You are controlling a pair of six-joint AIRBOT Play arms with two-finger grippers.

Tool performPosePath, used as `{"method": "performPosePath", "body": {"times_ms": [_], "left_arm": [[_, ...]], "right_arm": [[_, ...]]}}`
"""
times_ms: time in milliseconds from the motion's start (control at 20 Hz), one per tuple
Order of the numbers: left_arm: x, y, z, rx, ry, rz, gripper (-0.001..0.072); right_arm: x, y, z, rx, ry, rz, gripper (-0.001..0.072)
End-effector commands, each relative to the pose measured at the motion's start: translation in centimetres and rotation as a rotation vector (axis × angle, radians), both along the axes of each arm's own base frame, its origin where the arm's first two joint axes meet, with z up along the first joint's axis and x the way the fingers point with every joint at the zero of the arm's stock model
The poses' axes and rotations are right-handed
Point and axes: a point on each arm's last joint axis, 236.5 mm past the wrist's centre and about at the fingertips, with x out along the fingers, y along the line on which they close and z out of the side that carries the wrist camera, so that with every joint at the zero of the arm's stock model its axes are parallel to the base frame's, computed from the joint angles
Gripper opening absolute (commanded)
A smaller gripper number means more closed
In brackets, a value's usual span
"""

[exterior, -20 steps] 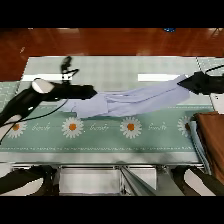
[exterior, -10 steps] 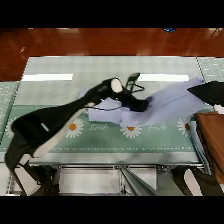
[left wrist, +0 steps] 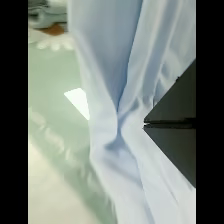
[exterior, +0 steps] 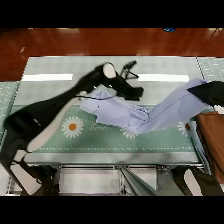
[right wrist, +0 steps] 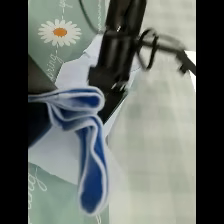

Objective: Fold the shirts.

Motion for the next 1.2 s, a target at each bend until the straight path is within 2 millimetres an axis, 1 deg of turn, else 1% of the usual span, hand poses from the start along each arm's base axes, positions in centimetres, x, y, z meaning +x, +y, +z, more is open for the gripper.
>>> {"method": "performPosePath", "body": {"times_ms": [0,50,100,150,200,250,300,400,500,550,600,650,700,800,850,950,1050,1100,1150], "left_arm": [[6.0,10.0,4.3,0.037,-0.101,0.177,0.0019],[6.8,13.4,5.8,0.040,-0.133,0.239,0.0019],[7.1,16.6,7.1,0.040,-0.166,0.291,0.0019],[7.0,20.0,8.3,0.041,-0.195,0.353,0.0019],[6.7,23.3,9.2,0.043,-0.215,0.418,0.0019],[5.9,26.6,10.0,0.050,-0.242,0.478,0.0019],[5.0,29.4,10.5,0.058,-0.262,0.531,0.0019],[2.5,35.1,11.0,0.079,-0.290,0.660,0.0019],[-0.1,39.6,11.0,0.100,-0.314,0.784,0.0019],[-1.3,41.2,10.8,0.109,-0.317,0.836,0.0019],[-2.5,42.5,10.6,0.117,-0.316,0.882,0.0019],[-3.4,43.3,10.3,0.128,-0.316,0.901,0.0019],[-4.3,43.7,9.9,0.136,-0.308,0.910,0.0019],[-5.2,43.8,9.0,0.138,-0.287,0.919,0.0019],[-5.4,43.4,8.6,0.129,-0.275,0.916,0.0019],[-5.4,42.8,8.1,0.119,-0.259,0.904,0.0019],[-5.3,42.5,8.1,0.116,-0.260,0.896,0.0019],[-5.3,42.6,8.1,0.117,-0.262,0.897,0.0019],[-5.2,42.6,8.1,0.117,-0.264,0.899,0.0019]], "right_arm": [[1.0,2.1,0.0,0.043,-0.003,0.050,0.0019],[1.6,3.3,-0.3,0.053,-0.002,0.078,0.0020],[2.4,4.8,-0.7,0.071,0.004,0.100,0.0020],[3.4,6.4,-1.1,0.088,0.004,0.122,0.0020],[4.5,8.6,-1.5,0.118,0.001,0.148,0.0019],[5.6,11.0,-2.0,0.160,-0.001,0.170,0.0019],[6.7,13.4,-2.6,0.199,0.000,0.183,0.0019],[8.3,18.6,-4.5,0.258,0.022,0.216,0.0019],[9.0,23.5,-6.8,0.286,0.075,0.270,0.0020],[9.3,25.8,-7.9,0.294,0.103,0.294,0.0020],[9.7,27.7,-8.8,0.296,0.122,0.315,0.0020],[10.2,29.4,-9.8,0.300,0.142,0.331,0.0020],[10.6,30.7,-10.5,0.305,0.158,0.345,0.0020],[11.3,32.9,-11.8,0.315,0.183,0.363,0.0020],[11.6,33.7,-12.6,0.314,0.194,0.371,0.0020],[12.4,34.4,-13.7,0.331,0.222,0.363,0.0020],[12.7,35.0,-14.8,0.347,0.252,0.359,0.0020],[12.5,35.2,-15.3,0.349,0.266,0.362,0.0027],[12.4,35.4,-15.7,0.349,0.277,0.364,0.0185]]}}
